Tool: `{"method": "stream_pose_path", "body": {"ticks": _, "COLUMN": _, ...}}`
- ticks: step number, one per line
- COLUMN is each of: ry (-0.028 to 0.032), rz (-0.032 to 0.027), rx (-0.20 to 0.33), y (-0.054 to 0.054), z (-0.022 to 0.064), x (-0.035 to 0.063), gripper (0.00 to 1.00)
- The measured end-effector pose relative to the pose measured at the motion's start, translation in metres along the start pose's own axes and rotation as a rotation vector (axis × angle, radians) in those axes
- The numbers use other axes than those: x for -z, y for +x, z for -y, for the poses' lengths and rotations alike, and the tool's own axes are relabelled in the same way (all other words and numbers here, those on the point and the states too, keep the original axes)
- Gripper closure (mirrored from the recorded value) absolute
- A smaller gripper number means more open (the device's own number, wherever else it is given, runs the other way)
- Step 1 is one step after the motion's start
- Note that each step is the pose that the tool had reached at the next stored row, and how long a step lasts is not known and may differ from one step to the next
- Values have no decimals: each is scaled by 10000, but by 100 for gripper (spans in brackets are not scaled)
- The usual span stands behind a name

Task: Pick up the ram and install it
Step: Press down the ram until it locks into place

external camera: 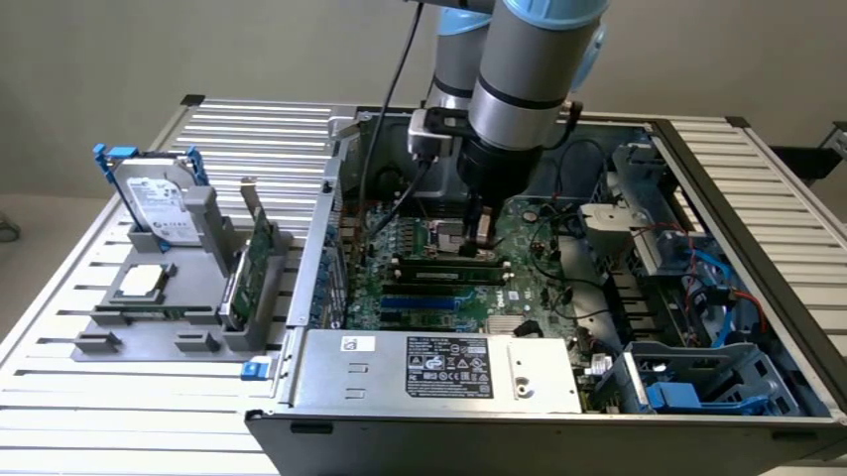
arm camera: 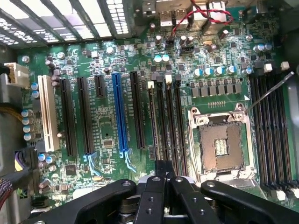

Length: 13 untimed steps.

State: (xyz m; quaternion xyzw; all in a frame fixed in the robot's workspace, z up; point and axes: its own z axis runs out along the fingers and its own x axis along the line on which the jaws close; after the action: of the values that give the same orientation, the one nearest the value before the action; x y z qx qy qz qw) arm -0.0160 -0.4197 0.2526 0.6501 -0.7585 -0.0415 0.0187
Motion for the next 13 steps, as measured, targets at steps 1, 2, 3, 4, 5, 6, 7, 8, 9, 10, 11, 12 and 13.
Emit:
{"method": "stream_pose_path", "body": {"ticks": 1, "ry": 4, "rz": 15, "rx": -167, "y": 0, "z": 0, "x": 0, "gripper": 89}}
{"method": "stream_pose_path", "body": {"ticks": 2, "ry": 8, "rz": 29, "rx": -322, "y": 0, "z": 0, "x": 0, "gripper": 89}}
{"method": "stream_pose_path", "body": {"ticks": 3, "ry": 11, "rz": 40, "rx": -444, "y": 0, "z": 0, "x": 0, "gripper": 89}}
{"method": "stream_pose_path", "body": {"ticks": 4, "ry": 13, "rz": 48, "rx": -548, "y": 0, "z": 0, "x": 1, "gripper": 89}}
{"method": "stream_pose_path", "body": {"ticks": 5, "ry": 15, "rz": 56, "rx": -645, "y": 0, "z": 0, "x": 1, "gripper": 89}}
{"method": "stream_pose_path", "body": {"ticks": 6, "ry": 16, "rz": 60, "rx": -727, "y": 0, "z": 0, "x": 1, "gripper": 89}}
{"method": "stream_pose_path", "body": {"ticks": 7, "ry": 16, "rz": 63, "rx": -804, "y": 0, "z": -1, "x": 3, "gripper": 89}}
{"method": "stream_pose_path", "body": {"ticks": 8, "ry": 18, "rz": 66, "rx": -879, "y": 0, "z": -1, "x": 3, "gripper": 89}}
{"method": "stream_pose_path", "body": {"ticks": 9, "ry": 19, "rz": 68, "rx": -953, "y": 0, "z": -1, "x": 5, "gripper": 89}}
{"method": "stream_pose_path", "body": {"ticks": 10, "ry": 22, "rz": 72, "rx": -1025, "y": 0, "z": -1, "x": 5, "gripper": 89}}
{"method": "stream_pose_path", "body": {"ticks": 11, "ry": 23, "rz": 74, "rx": -1080, "y": 0, "z": -1, "x": 6, "gripper": 89}}
{"method": "stream_pose_path", "body": {"ticks": 12, "ry": 25, "rz": 77, "rx": -1130, "y": 0, "z": -1, "x": 8, "gripper": 89}}
{"method": "stream_pose_path", "body": {"ticks": 13, "ry": 26, "rz": 80, "rx": -1180, "y": 0, "z": -1, "x": 9, "gripper": 89}}
